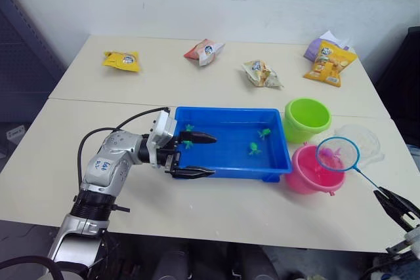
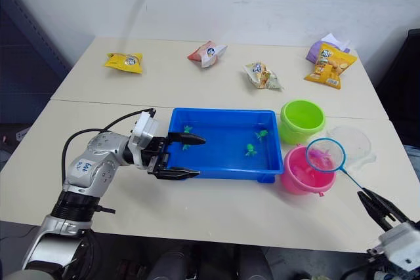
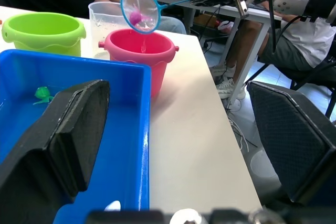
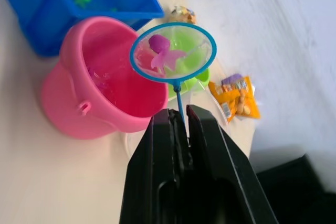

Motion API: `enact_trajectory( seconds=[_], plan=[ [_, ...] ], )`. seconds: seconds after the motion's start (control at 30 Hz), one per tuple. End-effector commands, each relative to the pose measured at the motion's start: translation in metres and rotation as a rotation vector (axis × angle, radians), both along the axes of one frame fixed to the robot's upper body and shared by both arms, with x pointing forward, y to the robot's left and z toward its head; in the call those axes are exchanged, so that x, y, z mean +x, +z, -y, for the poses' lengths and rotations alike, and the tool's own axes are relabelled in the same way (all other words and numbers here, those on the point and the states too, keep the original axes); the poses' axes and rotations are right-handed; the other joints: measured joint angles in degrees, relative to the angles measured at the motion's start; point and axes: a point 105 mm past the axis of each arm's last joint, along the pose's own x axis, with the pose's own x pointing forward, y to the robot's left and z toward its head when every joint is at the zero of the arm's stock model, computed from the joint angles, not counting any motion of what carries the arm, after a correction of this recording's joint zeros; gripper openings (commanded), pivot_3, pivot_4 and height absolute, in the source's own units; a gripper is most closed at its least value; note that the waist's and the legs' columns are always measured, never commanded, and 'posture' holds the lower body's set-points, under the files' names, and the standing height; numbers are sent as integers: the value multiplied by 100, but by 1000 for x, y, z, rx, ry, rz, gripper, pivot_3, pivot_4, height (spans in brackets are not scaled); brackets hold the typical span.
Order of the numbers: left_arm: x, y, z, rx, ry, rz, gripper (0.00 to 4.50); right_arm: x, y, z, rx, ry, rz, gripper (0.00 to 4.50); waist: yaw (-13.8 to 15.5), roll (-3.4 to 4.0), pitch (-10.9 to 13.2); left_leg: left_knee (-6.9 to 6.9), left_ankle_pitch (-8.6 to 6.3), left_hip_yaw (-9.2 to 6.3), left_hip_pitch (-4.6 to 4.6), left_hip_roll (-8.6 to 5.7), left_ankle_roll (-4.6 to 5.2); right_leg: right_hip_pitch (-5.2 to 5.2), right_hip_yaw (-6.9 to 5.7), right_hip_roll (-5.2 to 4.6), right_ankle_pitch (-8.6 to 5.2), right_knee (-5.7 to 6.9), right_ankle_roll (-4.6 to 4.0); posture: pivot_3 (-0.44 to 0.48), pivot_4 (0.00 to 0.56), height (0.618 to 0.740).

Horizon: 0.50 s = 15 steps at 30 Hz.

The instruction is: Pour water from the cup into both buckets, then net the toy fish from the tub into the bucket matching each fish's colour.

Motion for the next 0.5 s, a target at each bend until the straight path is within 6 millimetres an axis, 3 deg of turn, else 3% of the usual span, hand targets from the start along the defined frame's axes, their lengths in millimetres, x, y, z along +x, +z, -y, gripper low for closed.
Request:
enact_trajectory(
  seconds=[0.03,0.3,0.5],
  plan=[
    [0,10,1,-11,5,45,4492,-4,5,-1,-339,70,116,0,0,1,0,0,-1,1,9,0,-1,9,1,0,0,-2,0,0,150,740],
    [-3,7,-4,4,37,8,4492,-1,21,11,-557,49,280,0,9,1,0,-1,2,0,12,2,-12,12,-1,3,-4,0,-7,0,150,740],
    [-3,6,-4,8,44,9,4492,7,24,11,-548,54,310,0,-3,1,0,0,3,0,19,3,-12,18,-1,4,-5,0,-9,0,150,740]
  ],
)
